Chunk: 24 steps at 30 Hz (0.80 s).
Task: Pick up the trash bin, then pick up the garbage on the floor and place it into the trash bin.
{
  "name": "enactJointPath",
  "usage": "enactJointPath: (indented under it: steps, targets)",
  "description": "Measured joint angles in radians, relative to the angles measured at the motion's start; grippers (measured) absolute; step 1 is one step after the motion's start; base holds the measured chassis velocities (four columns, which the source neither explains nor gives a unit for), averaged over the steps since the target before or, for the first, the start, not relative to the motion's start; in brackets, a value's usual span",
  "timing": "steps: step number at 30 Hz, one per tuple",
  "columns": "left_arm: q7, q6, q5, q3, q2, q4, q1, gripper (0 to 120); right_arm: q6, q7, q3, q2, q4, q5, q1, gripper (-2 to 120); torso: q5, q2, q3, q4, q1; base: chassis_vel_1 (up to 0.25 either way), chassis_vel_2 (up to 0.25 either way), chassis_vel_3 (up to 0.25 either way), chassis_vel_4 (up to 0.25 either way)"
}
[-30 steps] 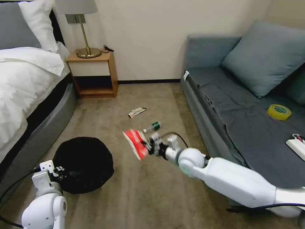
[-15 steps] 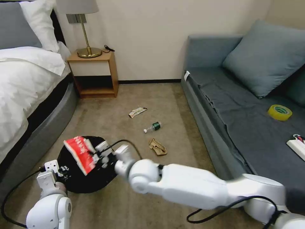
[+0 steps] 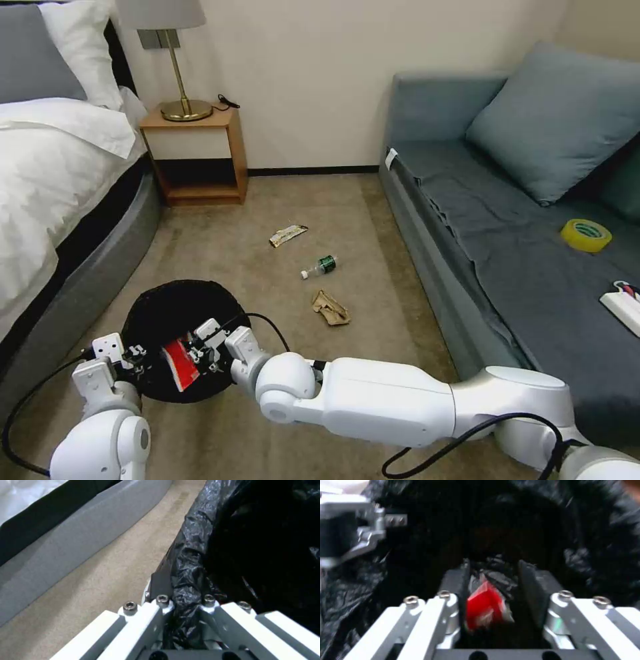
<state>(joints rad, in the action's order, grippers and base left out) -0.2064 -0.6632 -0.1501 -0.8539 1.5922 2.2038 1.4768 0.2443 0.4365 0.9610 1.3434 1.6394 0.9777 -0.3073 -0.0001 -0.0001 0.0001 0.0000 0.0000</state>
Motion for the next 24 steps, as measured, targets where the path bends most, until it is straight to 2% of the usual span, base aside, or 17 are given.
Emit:
enactJointPath:
  steps: [3,6,7,9,10,13,15,16,18,19,20,23,24]
  targets:
    - [0.0,0.0,-0.009,-0.005,-0.005,0.001,0.002,2,0.0,0.003,-0.093,-0.027,0.052,-0.032,0.002,54,0.0,0.0,0.0,0.0002,0.0,0.0,0.0,0.0,0.0]
    - [0.0,0.0,-0.013,-0.008,-0.009,0.0,0.003,2,0.0,-0.005,-0.15,-0.052,0.084,-0.047,-0.002,60,0.0002,0.0,0.0,0.0004,0.0,0.0,0.0,0.0,0.0]
    - [0.0,0.0,-0.016,-0.013,-0.013,-0.002,0.003,2,0.002,-0.014,-0.206,-0.09,0.12,-0.062,-0.012,65,0.0002,0.0,0.0,0.0005,0.0,0.0,0.0,0.0,0.0]
    - [0.0,0.0,-0.019,-0.022,-0.021,-0.01,0.001,2,0.008,-0.033,-0.337,-0.24,0.228,-0.086,-0.064,77,0.0004,0.0,0.0,0.0006,0.0,0.0,0.0,0.0,0.0]
    - [0.0,0.0,-0.019,-0.022,-0.021,-0.01,0.001,2,0.008,-0.033,-0.337,-0.24,0.228,-0.086,-0.064,77,0.0004,0.0,0.0,0.0006,0.0,0.0,0.0,0.0,0.0]
    - [0.0,0.002,-0.027,-0.028,-0.024,-0.022,-0.006,2,-0.019,-0.058,-0.58,-0.425,0.399,-0.217,-0.248,90,0.0006,0.0,0.0,-0.001,0.0,0.0,0.0,0.0,0.0]
    - [0.002,0.003,-0.027,-0.028,-0.024,-0.023,-0.008,2,-0.023,-0.058,-0.613,-0.436,0.417,-0.236,-0.276,92,0.0006,0.0,0.0,-0.001,0.0,0.0,0.0,0.0,0.0]
    - [0.003,0.005,-0.028,-0.028,-0.024,-0.024,-0.01,2,-0.028,-0.055,-0.696,-0.461,0.464,-0.289,-0.359,97,0.0004,0.0,0.0,-0.0006,0.0,0.0,0.0,0.0,0.0]
    - [0.002,0.01,-0.025,-0.033,-0.023,-0.025,-0.011,2,-0.016,-0.017,-0.845,-0.474,0.538,-0.375,-0.54,99,0.0007,0.0,0.0,-0.0004,0.0,0.0,0.0,0.0,0.0]
    - [0.002,0.01,-0.025,-0.033,-0.023,-0.025,-0.011,2,-0.016,-0.017,-0.845,-0.474,0.538,-0.375,-0.54,99,0.0007,0.0,0.0,-0.0004,0.0,0.0,0.0,0.0,0.0]
    - [0.001,0.013,-0.023,-0.039,-0.022,-0.025,-0.011,2,-0.011,0.012,-0.931,-0.463,0.579,-0.424,-0.652,99,0.0007,0.0,0.0,-0.0001,0.0,0.0,0.0,0.0,0.0]
    - [0.002,0.014,-0.023,-0.044,-0.027,-0.028,-0.018,2,-0.028,0.027,-1.073,-0.405,0.635,-0.539,-0.864,100,0.0004,0.0,0.0,0.0,0.0,0.0,0.0,0.0,0.0]
    - [0.002,0.014,-0.023,-0.044,-0.027,-0.028,-0.018,2,-0.028,0.027,-1.073,-0.405,0.635,-0.539,-0.864,100,0.0004,0.0,0.0,0.0,0.0,0.0,0.0,0.0,0.0]
